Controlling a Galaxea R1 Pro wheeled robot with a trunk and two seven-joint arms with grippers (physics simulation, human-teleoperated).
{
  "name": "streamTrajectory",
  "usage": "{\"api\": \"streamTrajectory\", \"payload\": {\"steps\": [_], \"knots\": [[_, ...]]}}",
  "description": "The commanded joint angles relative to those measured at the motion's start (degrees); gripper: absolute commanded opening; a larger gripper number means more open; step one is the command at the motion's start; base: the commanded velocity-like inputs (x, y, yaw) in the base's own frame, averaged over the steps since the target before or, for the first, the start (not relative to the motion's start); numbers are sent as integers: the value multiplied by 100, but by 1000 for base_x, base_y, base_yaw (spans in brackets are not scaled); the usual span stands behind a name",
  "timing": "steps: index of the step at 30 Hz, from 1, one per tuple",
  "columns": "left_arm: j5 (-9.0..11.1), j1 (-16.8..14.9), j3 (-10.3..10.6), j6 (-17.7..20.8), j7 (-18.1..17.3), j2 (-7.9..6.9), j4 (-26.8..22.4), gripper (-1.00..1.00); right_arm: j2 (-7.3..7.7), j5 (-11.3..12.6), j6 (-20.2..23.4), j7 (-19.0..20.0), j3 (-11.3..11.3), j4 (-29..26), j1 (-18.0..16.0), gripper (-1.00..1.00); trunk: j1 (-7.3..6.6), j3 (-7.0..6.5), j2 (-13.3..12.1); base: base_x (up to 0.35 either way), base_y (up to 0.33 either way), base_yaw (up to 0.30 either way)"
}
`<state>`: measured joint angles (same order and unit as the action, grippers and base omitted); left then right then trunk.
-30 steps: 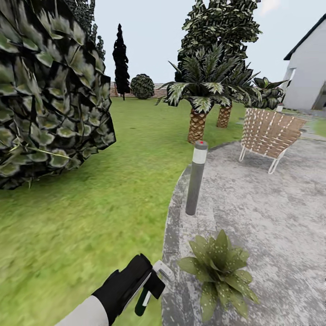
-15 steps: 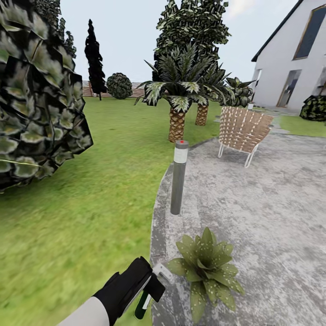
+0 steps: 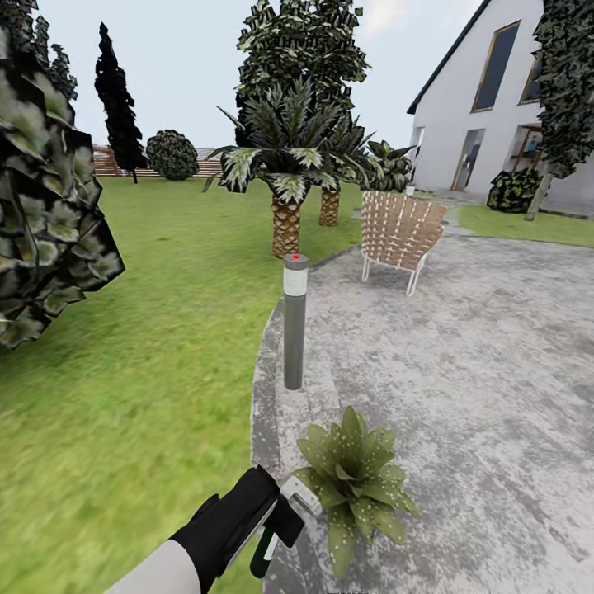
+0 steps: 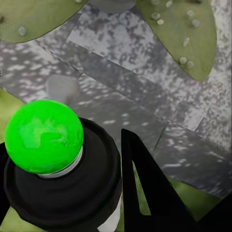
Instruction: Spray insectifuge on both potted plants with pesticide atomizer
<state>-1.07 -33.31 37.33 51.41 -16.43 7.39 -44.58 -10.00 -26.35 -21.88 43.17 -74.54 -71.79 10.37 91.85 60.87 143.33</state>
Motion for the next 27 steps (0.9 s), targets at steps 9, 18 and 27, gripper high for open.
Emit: {"api": "streamTrajectory", "payload": {"steps": [9, 18, 27], "knots": [[27, 0, -19, -9, -105, -9, -22, -100, 0, -2, -3, -2, 3, 4, 0, 100, 0, 0, 0, 0, 328, -295], [59, 0, -135, -439, -767, 18, -547, -100, 0, 1, -6, -2, 5, 7, 0, 100, 0, 0, 0, 3, 228, -280], [783, 0, -121, 859, -793, 156, -1105, -100, 0, 7, -9, -1, 1, -2, 0, 100, 0, 0, 0, 0, 1, -10]]}}
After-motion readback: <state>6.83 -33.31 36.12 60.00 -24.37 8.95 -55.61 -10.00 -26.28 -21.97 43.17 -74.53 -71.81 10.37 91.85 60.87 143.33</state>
